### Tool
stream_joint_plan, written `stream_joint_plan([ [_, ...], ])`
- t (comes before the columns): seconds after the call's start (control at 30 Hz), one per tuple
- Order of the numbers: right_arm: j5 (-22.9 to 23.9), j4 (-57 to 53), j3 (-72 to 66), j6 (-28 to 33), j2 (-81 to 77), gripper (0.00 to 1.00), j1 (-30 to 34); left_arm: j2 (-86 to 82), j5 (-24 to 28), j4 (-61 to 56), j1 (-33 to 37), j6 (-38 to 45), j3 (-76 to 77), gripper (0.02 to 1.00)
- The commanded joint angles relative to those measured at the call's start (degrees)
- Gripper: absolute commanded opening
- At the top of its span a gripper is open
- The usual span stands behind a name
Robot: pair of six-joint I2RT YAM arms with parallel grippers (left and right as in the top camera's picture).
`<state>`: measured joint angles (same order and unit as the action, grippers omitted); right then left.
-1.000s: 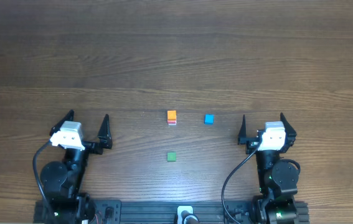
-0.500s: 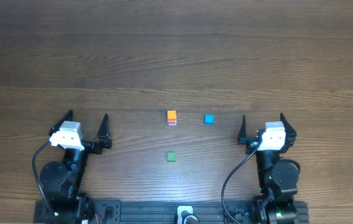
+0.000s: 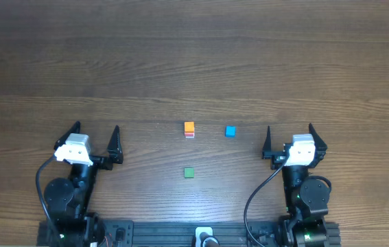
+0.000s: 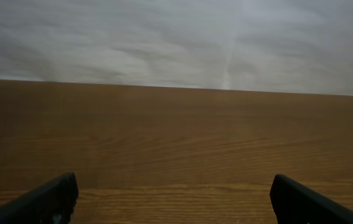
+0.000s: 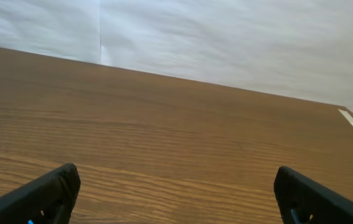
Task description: Stack Cubes
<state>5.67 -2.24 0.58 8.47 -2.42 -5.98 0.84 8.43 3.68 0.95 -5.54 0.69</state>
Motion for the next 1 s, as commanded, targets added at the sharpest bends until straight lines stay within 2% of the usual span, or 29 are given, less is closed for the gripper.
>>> stream_joint_plan([
  [0.03, -1.31, 0.28, -0.26, -6.25, 0.26, 0.991, 0.37, -0.68, 0.74, -0.07, 0.35, 0.81, -0.35, 0.998],
  [0.3, -1.38, 1.7, 1.66, -8.28, -2.05, 0.993, 0.28, -0.68, 0.74, -0.07, 0.35, 0.81, -0.35, 0.996],
  [0.47, -2.56, -2.82, 11.85, -11.1, -12.96, 0.993, 0.26, -0.68, 0.74, -0.07, 0.35, 0.81, -0.35, 1.0],
  [0.57, -3.54, -9.79, 22.01, -12.55, -22.75, 0.991, 0.24, -0.68, 0.74, -0.07, 0.35, 0.81, -0.35, 0.998],
  [0.77, -4.44, -29.2, 43.52, -19.39, -41.77, 0.991, -0.55, -0.68, 0.74, -0.07, 0.35, 0.81, -0.35, 0.998],
  [0.87, -4.37, -39.1, 52.94, -20.96, -49.66, 0.991, -3.41, -0.68, 0.74, -0.07, 0.35, 0.81, -0.35, 0.998],
  [1.0, -4.31, -48.65, 62.47, -23.08, -58.47, 0.991, -10.45, -0.68, 0.74, -0.07, 0.35, 0.81, -0.35, 0.998],
])
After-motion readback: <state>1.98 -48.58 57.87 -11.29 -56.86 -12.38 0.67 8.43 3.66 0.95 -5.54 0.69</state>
